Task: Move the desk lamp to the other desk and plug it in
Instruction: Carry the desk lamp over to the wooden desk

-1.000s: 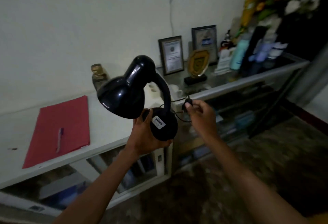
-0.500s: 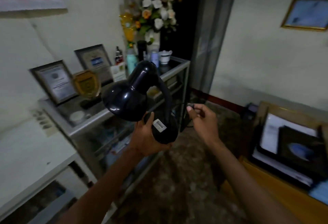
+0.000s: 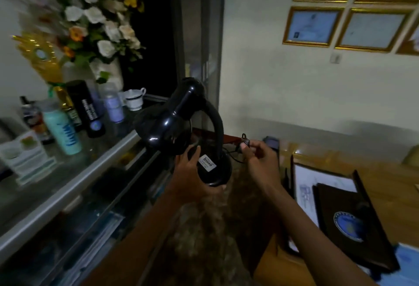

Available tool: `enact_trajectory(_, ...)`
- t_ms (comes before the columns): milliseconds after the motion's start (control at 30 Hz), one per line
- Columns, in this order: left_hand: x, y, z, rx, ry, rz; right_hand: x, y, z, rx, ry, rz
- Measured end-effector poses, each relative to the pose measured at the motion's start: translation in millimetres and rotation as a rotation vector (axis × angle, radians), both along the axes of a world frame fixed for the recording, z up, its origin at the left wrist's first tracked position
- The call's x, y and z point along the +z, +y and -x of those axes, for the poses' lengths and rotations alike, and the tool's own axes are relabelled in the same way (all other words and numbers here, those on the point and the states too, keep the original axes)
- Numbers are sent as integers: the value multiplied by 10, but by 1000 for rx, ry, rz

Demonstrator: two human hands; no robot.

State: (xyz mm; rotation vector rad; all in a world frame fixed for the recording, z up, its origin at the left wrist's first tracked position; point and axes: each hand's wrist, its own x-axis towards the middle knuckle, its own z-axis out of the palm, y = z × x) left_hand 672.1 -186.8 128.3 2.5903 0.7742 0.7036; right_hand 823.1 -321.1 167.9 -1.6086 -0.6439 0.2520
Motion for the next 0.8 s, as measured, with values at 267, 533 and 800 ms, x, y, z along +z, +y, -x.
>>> enact_trajectory(267,-3,1312,-1450,-150,40,127,5,1048,-1087,-218,77,-18)
enact_trajectory(533,-88,2154,-2965,-272,56,98,14,1726,-2289,-308,24,4)
enact_trajectory(800,-190,2739,-4736,-436,61,110,-317,2111,-4031,-505,72,19)
